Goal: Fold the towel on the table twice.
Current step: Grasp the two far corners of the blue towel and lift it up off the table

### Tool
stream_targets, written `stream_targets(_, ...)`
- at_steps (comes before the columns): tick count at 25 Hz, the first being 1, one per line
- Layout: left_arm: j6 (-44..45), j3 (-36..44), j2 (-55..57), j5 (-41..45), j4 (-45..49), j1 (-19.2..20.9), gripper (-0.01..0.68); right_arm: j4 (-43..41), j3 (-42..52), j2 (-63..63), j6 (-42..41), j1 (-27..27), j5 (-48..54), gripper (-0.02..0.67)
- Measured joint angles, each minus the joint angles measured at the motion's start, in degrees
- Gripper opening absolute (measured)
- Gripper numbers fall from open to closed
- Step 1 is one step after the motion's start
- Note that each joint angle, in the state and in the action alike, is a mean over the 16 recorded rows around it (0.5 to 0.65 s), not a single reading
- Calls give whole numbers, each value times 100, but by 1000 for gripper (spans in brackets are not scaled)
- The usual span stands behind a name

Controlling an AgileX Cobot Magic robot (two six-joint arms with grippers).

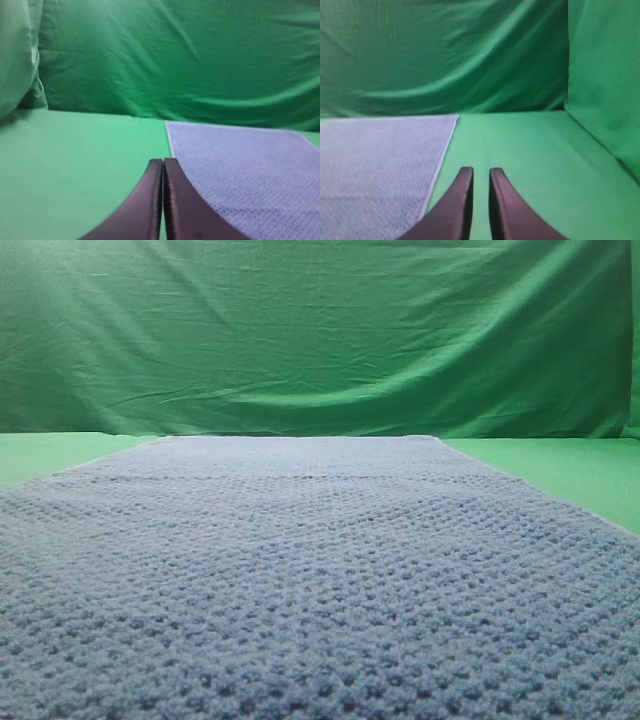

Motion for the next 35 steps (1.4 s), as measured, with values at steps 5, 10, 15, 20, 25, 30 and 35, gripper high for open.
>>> stream_targets(5,-188,-110,3,-408,-193,0,0,101,-62,3,225,0,-615,48)
stream_targets(10,-378,-583,137,-57,-282,0,0,135,-509,197,465,0,-438,48)
stream_targets(15,-485,-1219,423,632,-312,0,0,159,-1281,777,644,15,219,48)
stream_targets(20,-418,-1804,717,1255,-271,-3,0,164,-2083,1556,561,82,964,48)
stream_targets(25,-324,-2066,939,1518,-229,-30,0,169,-2567,2252,387,156,1300,48)
stream_targets(30,-288,-2304,1199,1740,-183,-62,0,173,-2857,2752,141,222,1455,48)
stream_targets(35,-285,-2746,1832,2199,-110,-139,0,171,-3331,3371,-98,250,1877,48)
